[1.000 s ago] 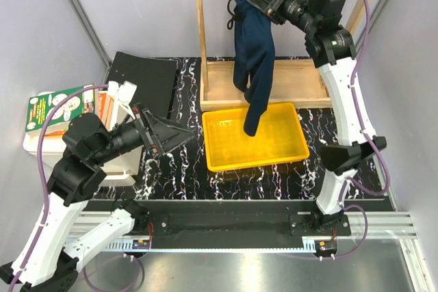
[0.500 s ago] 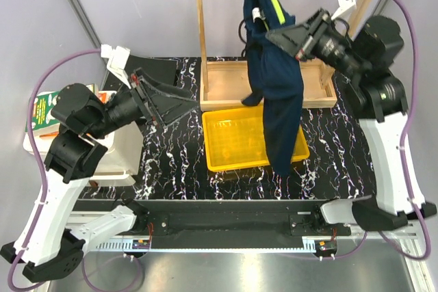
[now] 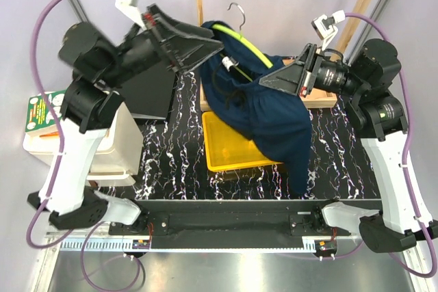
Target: Remove the shorts from the hanger
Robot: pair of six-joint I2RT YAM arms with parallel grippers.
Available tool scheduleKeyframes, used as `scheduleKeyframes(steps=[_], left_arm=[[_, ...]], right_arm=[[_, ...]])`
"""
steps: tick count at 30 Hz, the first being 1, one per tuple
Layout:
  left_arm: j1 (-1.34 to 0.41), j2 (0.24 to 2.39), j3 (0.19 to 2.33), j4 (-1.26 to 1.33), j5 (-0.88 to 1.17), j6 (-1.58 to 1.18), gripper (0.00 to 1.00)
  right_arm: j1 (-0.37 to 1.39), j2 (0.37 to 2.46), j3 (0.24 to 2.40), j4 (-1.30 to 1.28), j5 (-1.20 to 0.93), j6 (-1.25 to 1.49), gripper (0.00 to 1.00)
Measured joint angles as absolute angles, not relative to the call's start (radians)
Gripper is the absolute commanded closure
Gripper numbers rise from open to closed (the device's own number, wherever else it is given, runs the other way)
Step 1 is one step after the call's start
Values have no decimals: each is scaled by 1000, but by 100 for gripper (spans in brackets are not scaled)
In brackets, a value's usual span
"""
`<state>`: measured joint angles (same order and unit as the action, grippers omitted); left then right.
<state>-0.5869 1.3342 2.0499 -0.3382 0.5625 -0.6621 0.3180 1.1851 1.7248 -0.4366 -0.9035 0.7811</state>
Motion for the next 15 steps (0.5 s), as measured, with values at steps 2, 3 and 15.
scheduleKeyframes(steps=[2, 3, 15], left_arm=[[-614, 1388, 2130, -422, 525, -603, 22], [-643, 1423, 2183, -469, 486, -561, 21], [-812, 1471, 2207, -709, 143, -295, 31]], right_arm=[[318, 1178, 1705, -418, -943, 799, 100], [318, 1175, 1700, -411, -964, 806, 100], [318, 1147, 1673, -289, -1116, 880, 100]])
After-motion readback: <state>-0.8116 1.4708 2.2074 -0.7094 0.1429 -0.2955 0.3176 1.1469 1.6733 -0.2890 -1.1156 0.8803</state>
